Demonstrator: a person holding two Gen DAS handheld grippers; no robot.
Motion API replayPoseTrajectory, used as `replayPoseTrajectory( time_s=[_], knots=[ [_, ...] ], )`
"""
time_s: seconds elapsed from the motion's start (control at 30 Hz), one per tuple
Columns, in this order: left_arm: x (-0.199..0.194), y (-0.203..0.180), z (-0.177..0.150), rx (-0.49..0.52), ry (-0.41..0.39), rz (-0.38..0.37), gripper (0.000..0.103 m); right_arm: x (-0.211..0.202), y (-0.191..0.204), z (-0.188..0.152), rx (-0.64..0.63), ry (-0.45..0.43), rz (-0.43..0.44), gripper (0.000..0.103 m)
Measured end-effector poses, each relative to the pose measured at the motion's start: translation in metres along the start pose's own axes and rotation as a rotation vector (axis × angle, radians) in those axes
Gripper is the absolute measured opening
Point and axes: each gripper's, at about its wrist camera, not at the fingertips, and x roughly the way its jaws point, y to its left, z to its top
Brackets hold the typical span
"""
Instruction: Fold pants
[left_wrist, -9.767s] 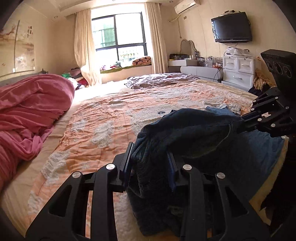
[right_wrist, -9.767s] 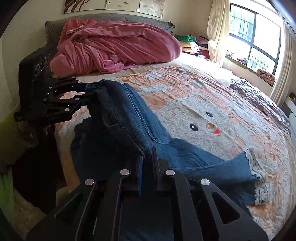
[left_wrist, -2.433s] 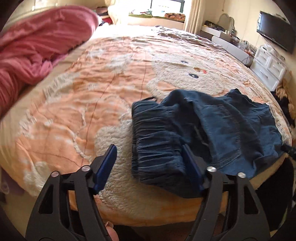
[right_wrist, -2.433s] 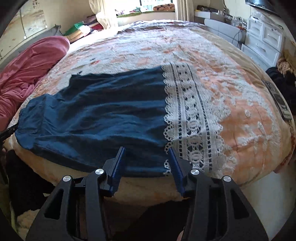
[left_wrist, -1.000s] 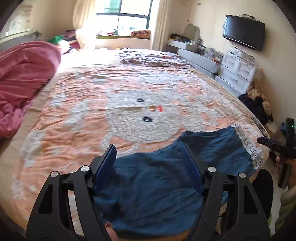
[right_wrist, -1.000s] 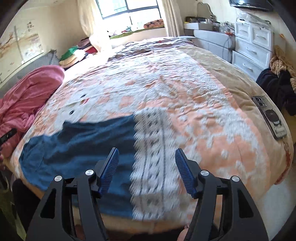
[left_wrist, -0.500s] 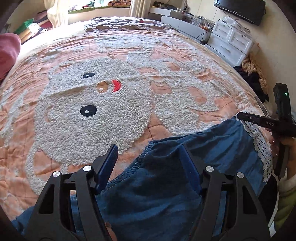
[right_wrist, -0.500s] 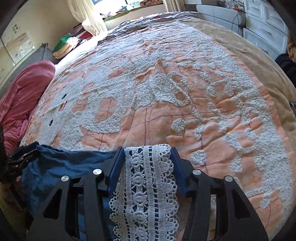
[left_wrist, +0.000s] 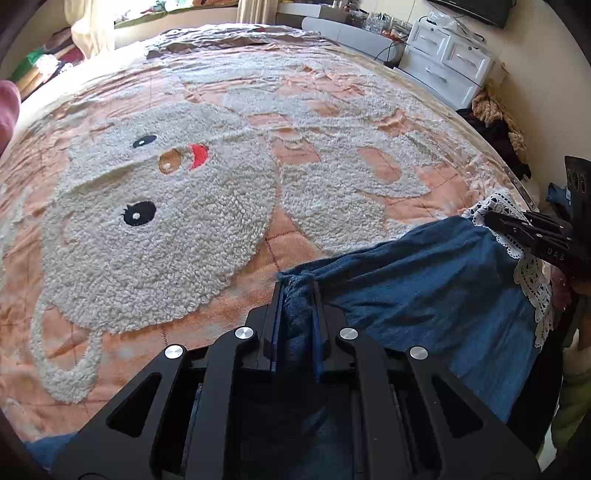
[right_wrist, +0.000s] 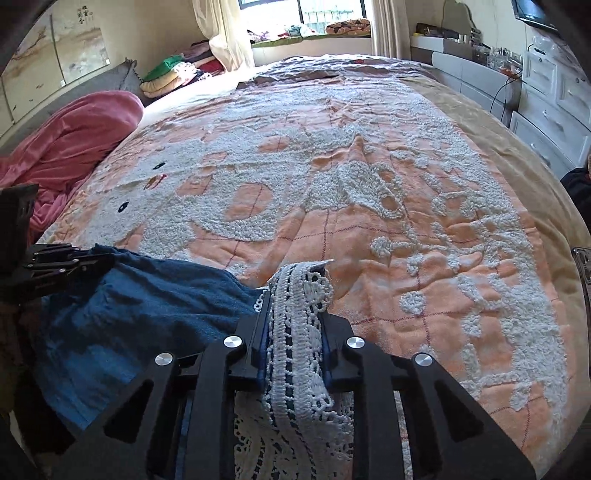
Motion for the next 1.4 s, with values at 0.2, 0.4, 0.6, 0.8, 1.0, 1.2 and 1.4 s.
replayPoseTrajectory(
  time_s=[0.2,0.4,0.6,0.8,1.0,1.2,1.4],
  knots=[
    [-0.016,-0.011,0.012,0.06,-0.102,0.082,0.004,-0.034,0.004,0.014,-0.029,-0.159,-0.022,0.018],
    [0.011,0.0,0.018,-0.006,-0.055,0.076,0.004,0.012,-0.005,0.03,-0.028,-0.049,-0.08,0.018],
    [0.022,0.003,0.013,-0.01,-0.042,0.094,0.012,0.036,-0.006,0.024,-0.034,0.023,-0.162,0.041],
    [-0.007,0.01,0.011,-0.029,-0.111,0.114,0.03,-0.012,-0.026,0.015,0.074,-0.068,-0.179,0.061],
    [-0.06,-0.006,-0.011,-0.007,-0.204,0.098,0.046,-0.069,-0.032,-0.034,0.196,-0.117,-0.14,0.069],
    [-0.071,-0.039,-0.056,0.045,-0.169,0.022,0.049,-0.085,-0.02,-0.085,0.29,-0.06,-0.129,0.069],
    [-0.057,-0.056,-0.092,0.077,-0.093,0.055,0.05,-0.074,-0.012,-0.103,0.352,0.02,-0.036,0.037]
  ],
)
